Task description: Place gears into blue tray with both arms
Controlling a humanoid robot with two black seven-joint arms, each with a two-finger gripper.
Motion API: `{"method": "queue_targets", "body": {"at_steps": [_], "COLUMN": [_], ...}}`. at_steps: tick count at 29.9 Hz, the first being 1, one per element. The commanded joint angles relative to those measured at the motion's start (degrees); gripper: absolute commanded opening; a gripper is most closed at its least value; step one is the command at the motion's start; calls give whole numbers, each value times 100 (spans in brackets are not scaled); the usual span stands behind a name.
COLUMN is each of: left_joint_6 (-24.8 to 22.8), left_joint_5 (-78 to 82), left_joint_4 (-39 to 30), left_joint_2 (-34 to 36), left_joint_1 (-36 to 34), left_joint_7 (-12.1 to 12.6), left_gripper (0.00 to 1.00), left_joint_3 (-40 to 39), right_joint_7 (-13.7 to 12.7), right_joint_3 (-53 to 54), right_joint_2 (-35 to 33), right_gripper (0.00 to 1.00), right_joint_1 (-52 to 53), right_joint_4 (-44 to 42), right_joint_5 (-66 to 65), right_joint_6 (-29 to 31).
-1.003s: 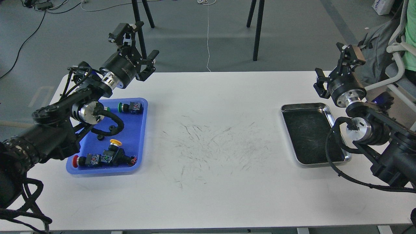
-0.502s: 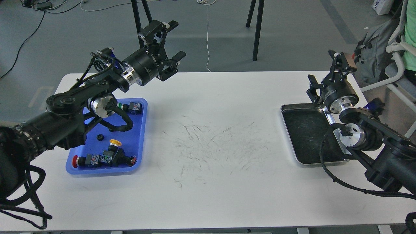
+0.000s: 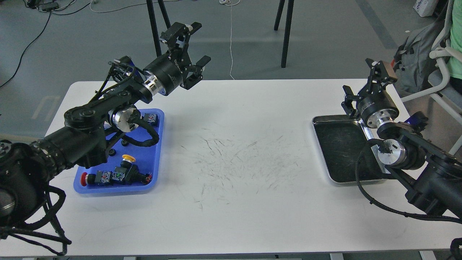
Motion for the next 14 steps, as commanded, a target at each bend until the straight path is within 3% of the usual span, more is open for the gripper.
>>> {"method": "queue_targets", "body": {"at_steps": [1, 10, 14], "left_joint_6": [129, 393, 718], "left_joint_5": [-4, -65, -109], "left_joint_4": [3, 144, 179], "left_joint_2": [-4, -74, -241], "left_joint_1": [90, 371, 529], "left_joint_7": [0, 0, 0], "left_gripper": [100, 100, 100], "left_joint_3": [-106, -352, -590], "right_joint_7": [-9, -9, 17], "right_joint_3": [-11, 7, -11], "right_joint_2": [-32, -50, -23], "right_gripper": [99, 99, 99], "right_joint_1": [37, 186, 230], "right_joint_4": [-9, -26, -44], "right_joint_5": [-9, -9, -35], "right_joint_6": [-16, -24, -68]}}
